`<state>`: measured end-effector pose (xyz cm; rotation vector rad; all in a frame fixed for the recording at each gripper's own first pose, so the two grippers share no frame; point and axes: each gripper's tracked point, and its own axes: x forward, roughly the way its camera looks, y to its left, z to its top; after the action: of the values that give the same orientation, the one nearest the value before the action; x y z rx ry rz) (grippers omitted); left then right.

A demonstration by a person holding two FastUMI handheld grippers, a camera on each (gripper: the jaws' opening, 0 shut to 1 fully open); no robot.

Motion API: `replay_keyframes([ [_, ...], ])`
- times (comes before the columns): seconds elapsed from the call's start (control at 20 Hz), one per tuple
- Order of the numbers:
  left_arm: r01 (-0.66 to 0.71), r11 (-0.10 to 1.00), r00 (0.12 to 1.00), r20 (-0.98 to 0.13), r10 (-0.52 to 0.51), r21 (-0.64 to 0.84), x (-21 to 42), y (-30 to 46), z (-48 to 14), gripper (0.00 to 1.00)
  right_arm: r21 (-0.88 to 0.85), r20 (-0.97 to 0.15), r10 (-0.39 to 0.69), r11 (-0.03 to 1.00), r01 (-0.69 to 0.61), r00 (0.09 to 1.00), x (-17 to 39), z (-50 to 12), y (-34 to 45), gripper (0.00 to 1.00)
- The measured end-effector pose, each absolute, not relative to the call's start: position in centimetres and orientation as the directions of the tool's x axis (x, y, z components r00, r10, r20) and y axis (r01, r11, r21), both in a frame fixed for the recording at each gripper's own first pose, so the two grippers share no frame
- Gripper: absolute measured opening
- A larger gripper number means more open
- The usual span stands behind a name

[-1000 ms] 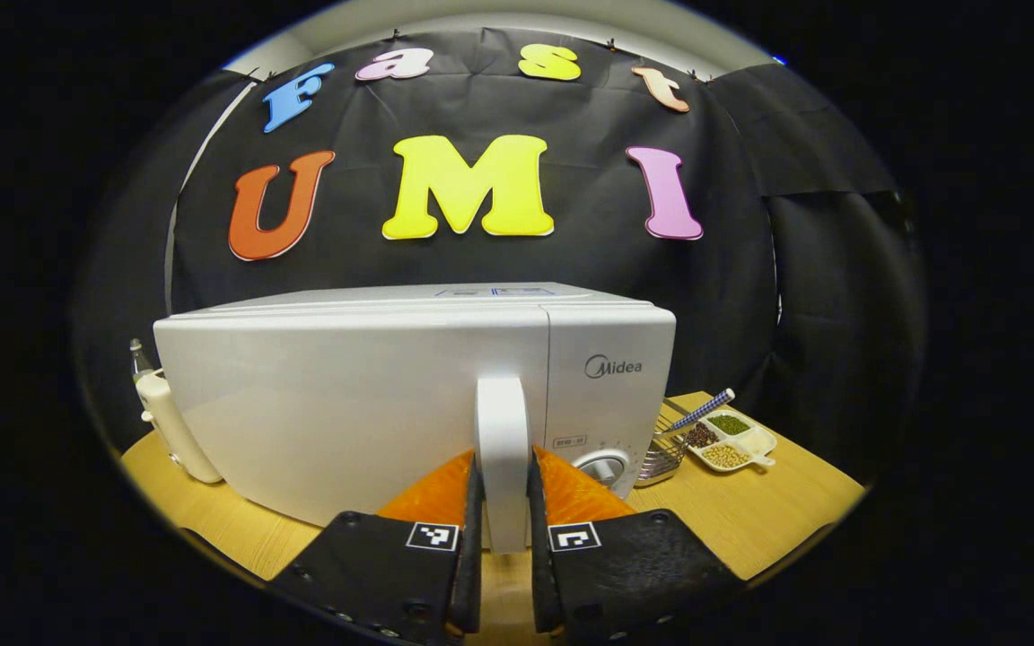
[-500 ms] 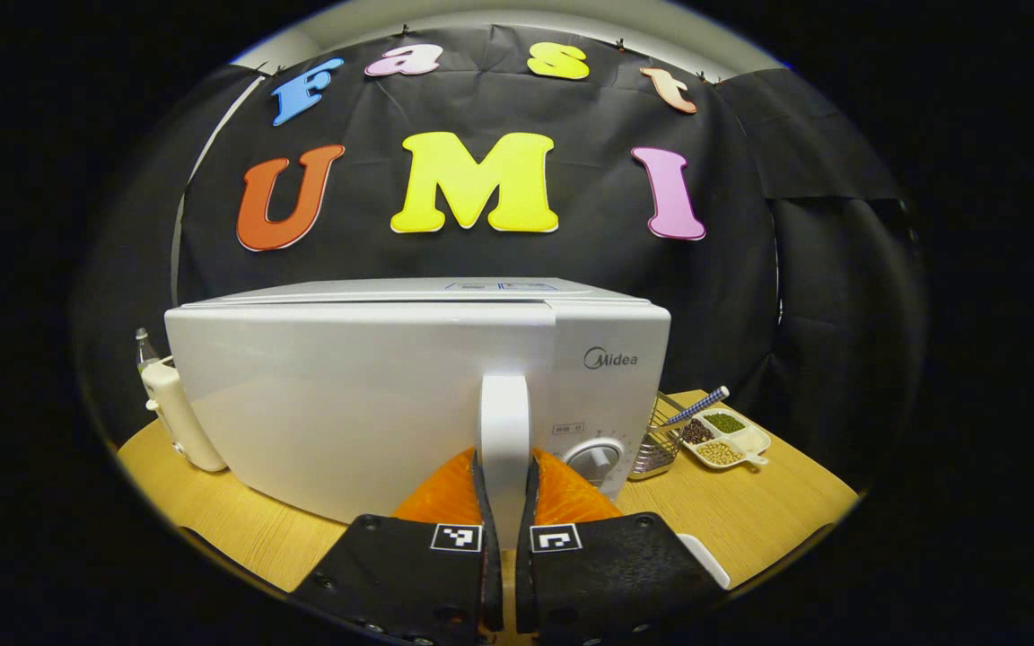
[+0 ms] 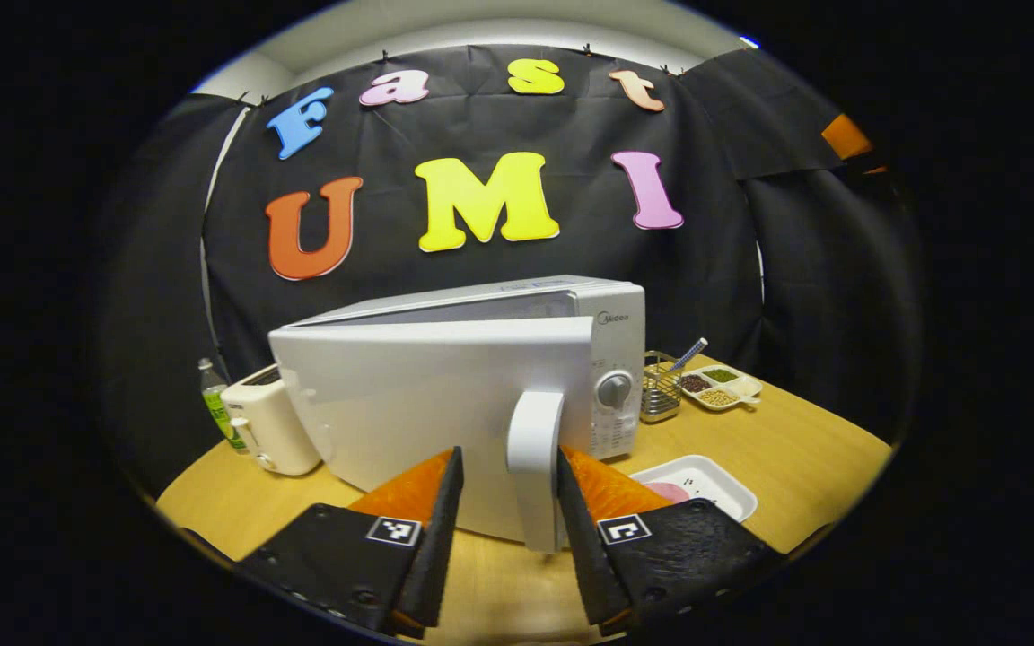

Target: Open the microwave oven with the left hand, put the food in, and close the microwave oven.

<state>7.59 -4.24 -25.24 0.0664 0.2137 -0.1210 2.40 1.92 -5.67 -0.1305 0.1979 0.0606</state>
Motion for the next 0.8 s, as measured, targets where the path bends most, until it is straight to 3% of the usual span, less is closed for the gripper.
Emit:
replay_keyframes([
  [0.05,0.121,0.991,0.969,-0.224,-0.107,0.051,6.8,-3.5,-25.3,0.76,-0.109,-0.203,0.057,0.991,-0.080,0.977,2.4,-6.0,2.3,1.00],
  [0.1,0.111,0.992,0.967,-0.235,-0.095,0.056,6.0,-2.5,-25.3,0.72,-0.096,-0.209,0.063,0.992,-0.084,0.976,2.5,-6.3,2.6,1.00],
  [0.15,0.097,0.993,0.967,-0.242,-0.079,0.064,5.1,-1.4,-25.2,0.86,-0.086,-0.216,0.071,0.992,-0.091,0.974,2.5,-6.7,3.0,1.00],
  [0.25,0.068,0.995,0.970,-0.240,-0.047,0.078,3.5,0.7,-24.9,0.95,-0.076,-0.217,0.099,0.990,-0.117,0.971,2.7,-7.3,4.0,1.00],
  [0.35,0.042,0.995,0.970,-0.244,-0.018,0.095,1.7,2.8,-24.8,0.95,-0.082,-0.252,0.113,0.987,-0.137,0.961,3.2,-9.3,4.6,0.96],
  [0.4,0.025,0.994,0.969,-0.248,0.002,0.108,0.8,4.1,-24.9,0.95,-0.072,-0.273,0.126,0.986,-0.151,0.954,3.4,-10.3,5.0,1.00],
  [0.5,-0.016,0.992,0.966,-0.255,0.048,0.123,-1.0,6.9,-25.0,0.95,-0.045,-0.328,0.151,0.983,-0.175,0.933,3.5,-12.4,6.0,0.96],
  [0.65,-0.094,0.988,0.952,-0.279,0.124,0.120,-3.4,11.6,-25.5,0.96,-0.040,-0.358,0.147,0.984,-0.172,0.922,4.2,-14.4,6.7,0.99],
  [0.7,-0.113,0.986,0.947,-0.287,0.145,0.124,-4.2,13.0,-25.6,0.96,-0.048,-0.369,0.138,0.985,-0.167,0.919,4.5,-15.0,6.7,0.91],
  [0.75,-0.128,0.983,0.944,-0.289,0.162,0.133,-4.9,14.3,-25.7,0.96,-0.045,-0.384,0.138,0.985,-0.167,0.913,4.6,-16.0,7.0,0.96],
  [0.8,-0.135,0.981,0.940,-0.295,0.171,0.137,-5.4,15.4,-25.8,0.96,-0.041,-0.403,0.129,0.987,-0.158,0.906,4.9,-16.9,6.9,0.88],
])
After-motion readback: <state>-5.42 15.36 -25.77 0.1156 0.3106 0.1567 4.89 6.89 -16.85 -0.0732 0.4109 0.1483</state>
